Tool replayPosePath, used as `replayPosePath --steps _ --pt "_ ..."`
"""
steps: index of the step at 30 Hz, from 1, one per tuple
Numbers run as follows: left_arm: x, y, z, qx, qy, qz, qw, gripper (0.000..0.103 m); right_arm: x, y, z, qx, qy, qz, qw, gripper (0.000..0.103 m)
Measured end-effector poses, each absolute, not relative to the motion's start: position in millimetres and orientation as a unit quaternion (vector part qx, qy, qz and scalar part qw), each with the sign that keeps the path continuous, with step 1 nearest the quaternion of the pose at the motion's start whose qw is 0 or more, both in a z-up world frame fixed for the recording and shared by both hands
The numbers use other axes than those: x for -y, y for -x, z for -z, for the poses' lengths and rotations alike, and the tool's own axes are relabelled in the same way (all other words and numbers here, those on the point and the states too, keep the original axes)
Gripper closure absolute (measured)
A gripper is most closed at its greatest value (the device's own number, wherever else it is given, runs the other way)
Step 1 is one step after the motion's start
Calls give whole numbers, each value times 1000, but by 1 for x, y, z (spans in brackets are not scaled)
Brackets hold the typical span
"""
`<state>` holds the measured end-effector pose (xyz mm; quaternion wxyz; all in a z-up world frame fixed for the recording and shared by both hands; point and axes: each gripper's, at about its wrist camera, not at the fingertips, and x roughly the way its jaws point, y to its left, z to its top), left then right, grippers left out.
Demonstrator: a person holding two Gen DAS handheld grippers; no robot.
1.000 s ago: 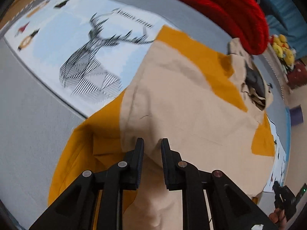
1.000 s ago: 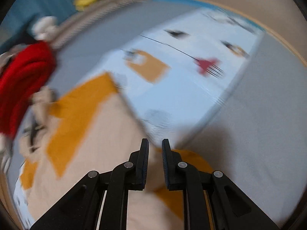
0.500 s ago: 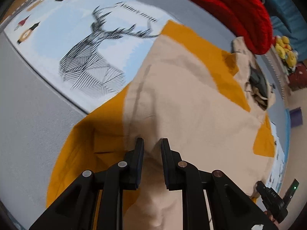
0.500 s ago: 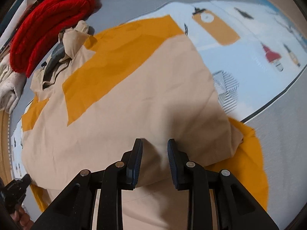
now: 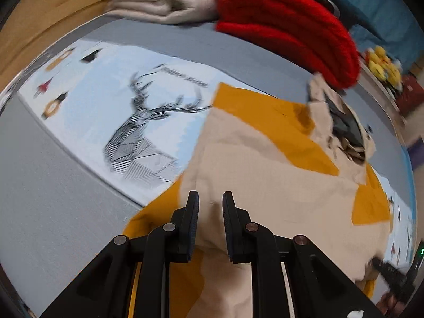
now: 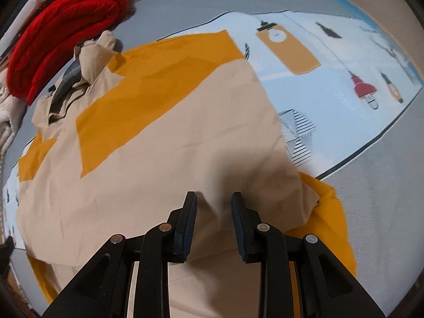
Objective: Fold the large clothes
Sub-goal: 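Fold the hem up toward the collar with both grippers and release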
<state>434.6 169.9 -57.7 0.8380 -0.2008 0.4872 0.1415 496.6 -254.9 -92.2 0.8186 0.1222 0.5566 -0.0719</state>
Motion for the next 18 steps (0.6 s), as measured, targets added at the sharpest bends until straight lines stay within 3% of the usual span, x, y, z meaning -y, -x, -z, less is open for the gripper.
replayPosePath --steps 8,11,15,18 --pt "-144 -451 113 -597 165 -84 781 82 224 -500 101 -576 -52 21 815 74" --pt "-147 -449 103 -585 184 -82 786 81 221 -496 93 -567 -43 22 823 74" --pt "-148 -439 69 -536 192 -69 819 69 213 -483 65 -523 -9 12 852 74" --pt "-142 -429 54 -510 191 -68 836 69 206 -464 44 -499 18 2 867 74"
